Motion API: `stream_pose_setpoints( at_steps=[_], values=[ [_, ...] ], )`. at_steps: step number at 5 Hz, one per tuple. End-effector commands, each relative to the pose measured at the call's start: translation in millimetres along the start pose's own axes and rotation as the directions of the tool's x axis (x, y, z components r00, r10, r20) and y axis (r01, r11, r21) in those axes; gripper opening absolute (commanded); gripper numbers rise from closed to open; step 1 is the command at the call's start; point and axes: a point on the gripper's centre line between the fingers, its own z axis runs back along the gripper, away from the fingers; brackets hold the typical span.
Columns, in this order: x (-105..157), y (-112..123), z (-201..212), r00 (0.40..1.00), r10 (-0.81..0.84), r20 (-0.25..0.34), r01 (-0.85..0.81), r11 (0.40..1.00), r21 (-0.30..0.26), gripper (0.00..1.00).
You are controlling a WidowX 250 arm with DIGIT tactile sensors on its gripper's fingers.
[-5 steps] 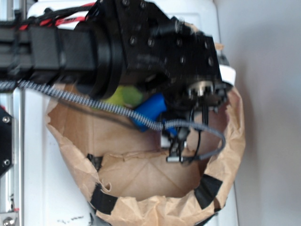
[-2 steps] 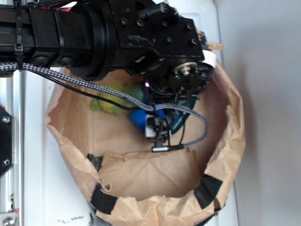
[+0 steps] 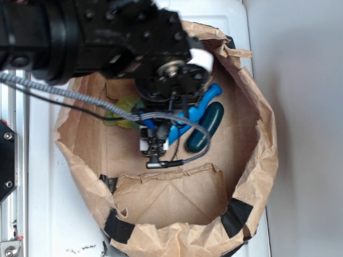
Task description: Grab the blue bottle.
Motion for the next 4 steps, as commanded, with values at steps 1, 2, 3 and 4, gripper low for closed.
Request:
stream_pose_setpoints(
  at_steps=[1,2,3,4],
  values=[
    [26,-14,-25,0.999,-0.028,0.047,0.025,0.998,0.058,1.0],
    [34,-17,-41,0.999,-0.003,0.052,-0.003,0.994,0.108,1.0],
    [37,-17,-41,0.997,0.028,0.065,-0.035,0.992,0.12,0.0],
    [37,-17,-25,0.997,0.029,0.067,-0.035,0.996,0.087,0.0]
  ],
)
